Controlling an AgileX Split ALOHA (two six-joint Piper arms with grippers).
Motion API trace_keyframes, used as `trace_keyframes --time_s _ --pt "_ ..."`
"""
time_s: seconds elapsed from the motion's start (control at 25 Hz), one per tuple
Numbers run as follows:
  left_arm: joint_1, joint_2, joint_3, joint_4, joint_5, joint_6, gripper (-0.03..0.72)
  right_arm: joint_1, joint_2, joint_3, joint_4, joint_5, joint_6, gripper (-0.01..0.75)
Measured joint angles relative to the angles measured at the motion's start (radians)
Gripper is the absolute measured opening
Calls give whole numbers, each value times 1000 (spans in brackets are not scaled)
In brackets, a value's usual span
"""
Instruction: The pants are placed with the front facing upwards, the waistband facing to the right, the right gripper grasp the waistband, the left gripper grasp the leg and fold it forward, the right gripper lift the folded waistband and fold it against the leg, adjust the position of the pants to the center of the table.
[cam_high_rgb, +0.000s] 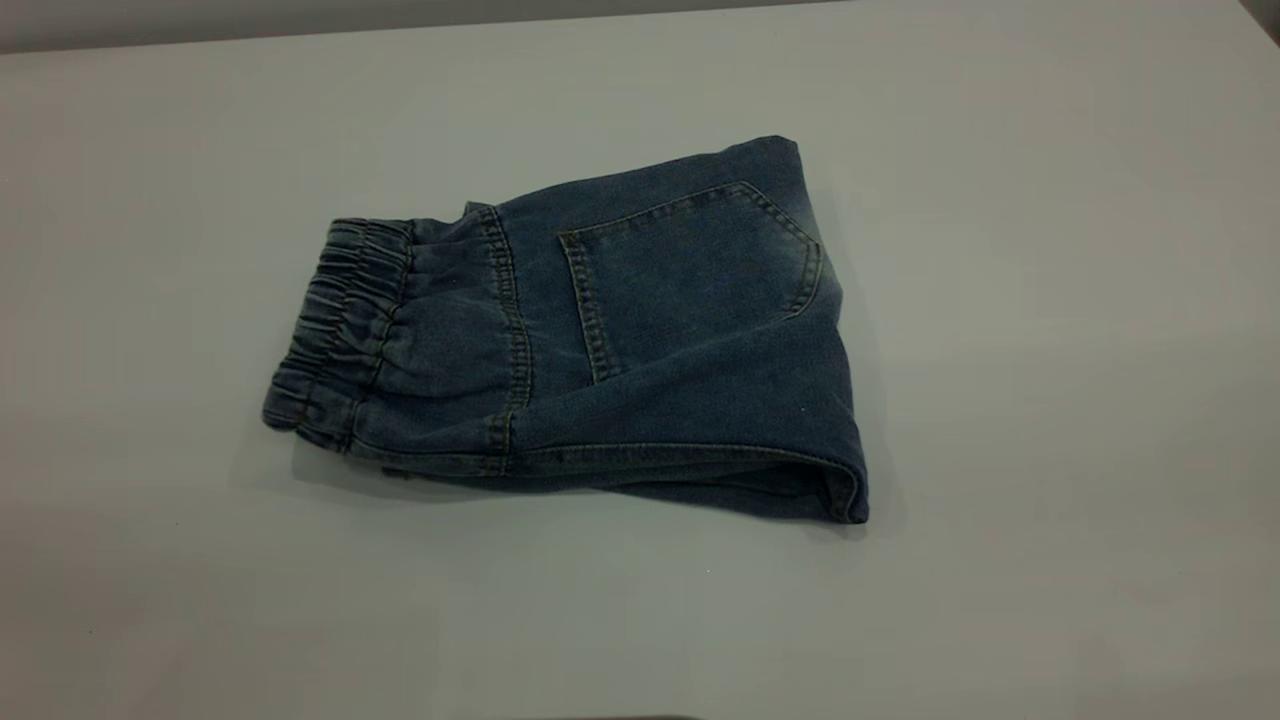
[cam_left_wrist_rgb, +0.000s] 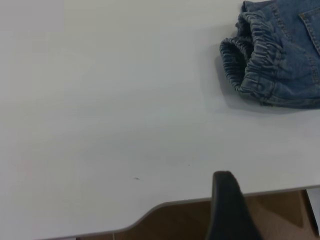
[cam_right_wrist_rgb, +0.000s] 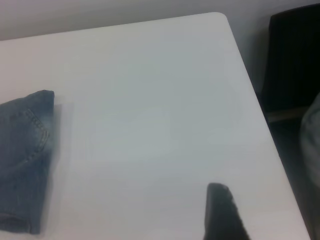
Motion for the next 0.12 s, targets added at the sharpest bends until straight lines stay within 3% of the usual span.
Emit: trace_keyframes --time_s 0.12 --pt "0 0 0 0 0 0 370 0 0 0 0 0 0 378"
